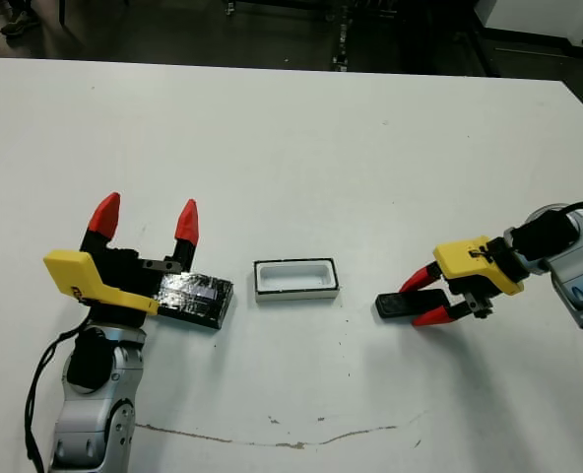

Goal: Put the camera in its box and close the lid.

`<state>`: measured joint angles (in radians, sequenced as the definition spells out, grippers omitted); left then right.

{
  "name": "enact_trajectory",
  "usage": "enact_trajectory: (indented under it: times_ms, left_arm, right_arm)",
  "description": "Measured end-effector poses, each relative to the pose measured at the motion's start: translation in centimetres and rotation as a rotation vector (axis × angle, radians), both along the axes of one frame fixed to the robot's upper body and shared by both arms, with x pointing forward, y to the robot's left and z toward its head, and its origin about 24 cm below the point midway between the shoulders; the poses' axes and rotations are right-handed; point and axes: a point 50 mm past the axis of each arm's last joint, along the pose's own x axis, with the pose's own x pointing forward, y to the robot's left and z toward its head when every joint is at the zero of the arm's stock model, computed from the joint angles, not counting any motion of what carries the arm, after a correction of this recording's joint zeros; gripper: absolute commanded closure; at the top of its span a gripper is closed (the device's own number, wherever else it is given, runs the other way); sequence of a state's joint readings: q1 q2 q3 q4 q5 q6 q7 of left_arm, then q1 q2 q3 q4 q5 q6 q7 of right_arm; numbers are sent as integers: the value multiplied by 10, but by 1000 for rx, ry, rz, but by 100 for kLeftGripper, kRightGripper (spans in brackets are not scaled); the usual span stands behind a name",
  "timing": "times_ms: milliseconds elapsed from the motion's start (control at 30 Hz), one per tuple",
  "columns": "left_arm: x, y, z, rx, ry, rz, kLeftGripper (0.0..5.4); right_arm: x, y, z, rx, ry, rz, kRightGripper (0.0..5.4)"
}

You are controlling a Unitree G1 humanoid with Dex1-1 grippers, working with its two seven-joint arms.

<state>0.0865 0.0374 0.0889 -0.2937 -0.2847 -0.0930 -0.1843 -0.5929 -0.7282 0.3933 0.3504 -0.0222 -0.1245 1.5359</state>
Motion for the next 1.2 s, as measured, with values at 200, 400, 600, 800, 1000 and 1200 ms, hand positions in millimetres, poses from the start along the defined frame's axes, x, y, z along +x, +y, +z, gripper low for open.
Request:
enact_trajectory:
  times_ms: [200,400,600,800,1000,1200]
  left_arm:
    - [0,0,1,1,-4,0,0]
    - [0,0,1,0,-4,1,0]
    - [0,0,1,0,-4,1,0]
    - [0,0,1,0,-3,0,0]
    - [0,0,1,-2,-2,3,0]
    - [0,-1,1,-1,-2,1,0]
  right_arm:
    - [0,-1,-1,19,-20,-53,373]
    - [0,-1,-1,58,-56,-128,373]
    - [14,1,29,209,-65,-292,373]
    - [29,13,74,309,-101,-285,373]
    - [38,29,91,332,-85,-228,373]
    - [46,49,85,338,3,-187,373]
